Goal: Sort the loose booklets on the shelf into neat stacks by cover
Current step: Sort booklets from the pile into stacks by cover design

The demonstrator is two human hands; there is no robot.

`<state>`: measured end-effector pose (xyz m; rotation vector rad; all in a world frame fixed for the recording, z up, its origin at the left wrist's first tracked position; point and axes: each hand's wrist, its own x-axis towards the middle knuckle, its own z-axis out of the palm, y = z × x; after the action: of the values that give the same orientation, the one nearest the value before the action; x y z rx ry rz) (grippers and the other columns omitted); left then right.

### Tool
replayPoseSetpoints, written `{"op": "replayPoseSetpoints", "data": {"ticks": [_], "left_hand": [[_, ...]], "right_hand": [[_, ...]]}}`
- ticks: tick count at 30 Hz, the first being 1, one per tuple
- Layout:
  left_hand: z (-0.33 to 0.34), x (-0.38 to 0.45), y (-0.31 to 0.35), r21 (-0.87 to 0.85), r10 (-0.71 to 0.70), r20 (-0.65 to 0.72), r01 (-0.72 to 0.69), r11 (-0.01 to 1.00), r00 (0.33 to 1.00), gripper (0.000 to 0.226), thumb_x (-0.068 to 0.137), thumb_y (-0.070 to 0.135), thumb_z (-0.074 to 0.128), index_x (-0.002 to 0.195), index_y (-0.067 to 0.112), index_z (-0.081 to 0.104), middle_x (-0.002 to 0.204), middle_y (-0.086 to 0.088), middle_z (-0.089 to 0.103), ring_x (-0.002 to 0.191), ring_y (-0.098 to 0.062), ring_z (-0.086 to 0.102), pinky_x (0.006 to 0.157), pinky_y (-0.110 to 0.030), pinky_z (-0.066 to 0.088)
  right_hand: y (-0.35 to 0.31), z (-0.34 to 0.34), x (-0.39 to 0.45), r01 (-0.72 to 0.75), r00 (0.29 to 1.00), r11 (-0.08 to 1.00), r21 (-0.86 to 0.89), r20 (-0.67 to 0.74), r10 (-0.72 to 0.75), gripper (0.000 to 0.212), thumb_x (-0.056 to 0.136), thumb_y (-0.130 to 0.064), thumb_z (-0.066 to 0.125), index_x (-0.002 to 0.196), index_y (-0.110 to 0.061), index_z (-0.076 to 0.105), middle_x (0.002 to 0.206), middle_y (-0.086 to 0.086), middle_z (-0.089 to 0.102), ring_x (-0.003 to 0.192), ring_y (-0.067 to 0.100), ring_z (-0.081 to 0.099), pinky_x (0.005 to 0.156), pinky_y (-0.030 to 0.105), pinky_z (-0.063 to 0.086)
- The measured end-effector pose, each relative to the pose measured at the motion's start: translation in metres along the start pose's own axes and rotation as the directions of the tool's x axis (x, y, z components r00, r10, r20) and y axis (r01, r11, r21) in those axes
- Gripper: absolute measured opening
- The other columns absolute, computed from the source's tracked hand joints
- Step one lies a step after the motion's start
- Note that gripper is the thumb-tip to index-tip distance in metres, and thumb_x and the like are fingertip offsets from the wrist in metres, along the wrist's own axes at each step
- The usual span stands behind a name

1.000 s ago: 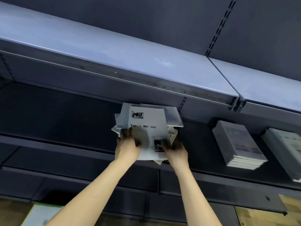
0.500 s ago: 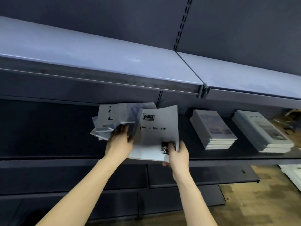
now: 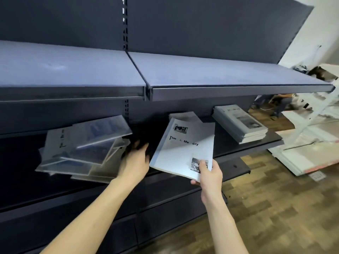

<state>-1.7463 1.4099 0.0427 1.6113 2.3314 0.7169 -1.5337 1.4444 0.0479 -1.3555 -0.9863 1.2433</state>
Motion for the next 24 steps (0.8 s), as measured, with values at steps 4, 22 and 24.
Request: {"op": "replayPoseSetpoints", "data": {"ticks": [4,22,24], "left_hand": [[0.024,0.003,0.045,0.045,0.031,0.032,-0.033,0.998,0.999,0.052,0.099,0.025,0.049,0.149,0.025,0.037,0.158,-0.007,0.028,0.135,-0.032,0.039,0.105,-0.046,0.040],[0.139,0.006,0.213,0.157,0.182,0.031,-0.184,0.970,0.983,0.051,0.097,0.026,0.054,0.146,0.019,0.041,0.150,-0.010,0.037,0.138,-0.029,0.032,0.110,-0.043,0.034],[0.148,0.007,0.224,0.162,0.185,0.033,-0.188,0.969,0.982,0.052,0.097,0.026,0.053,0.147,0.020,0.040,0.151,-0.009,0.036,0.139,-0.029,0.031,0.110,-0.042,0.033]], "right_hand": [[-0.007,-0.051,0.020,-0.004,0.999,1.000,0.026,-0.039,0.005,0.017,0.100,-0.012,0.052,0.113,-0.013,0.062,0.102,0.009,0.068,0.068,0.020,0.065,0.041,0.025,0.046],[-0.018,-0.238,0.107,-0.037,0.995,0.995,0.091,-0.092,0.046,0.015,0.100,-0.015,0.053,0.110,-0.019,0.064,0.099,0.006,0.071,0.069,0.021,0.067,0.044,0.027,0.048],[-0.019,-0.249,0.117,-0.034,0.994,0.996,0.077,-0.097,0.041,0.015,0.100,-0.015,0.053,0.110,-0.017,0.064,0.098,0.006,0.071,0.067,0.020,0.066,0.043,0.027,0.048]]}}
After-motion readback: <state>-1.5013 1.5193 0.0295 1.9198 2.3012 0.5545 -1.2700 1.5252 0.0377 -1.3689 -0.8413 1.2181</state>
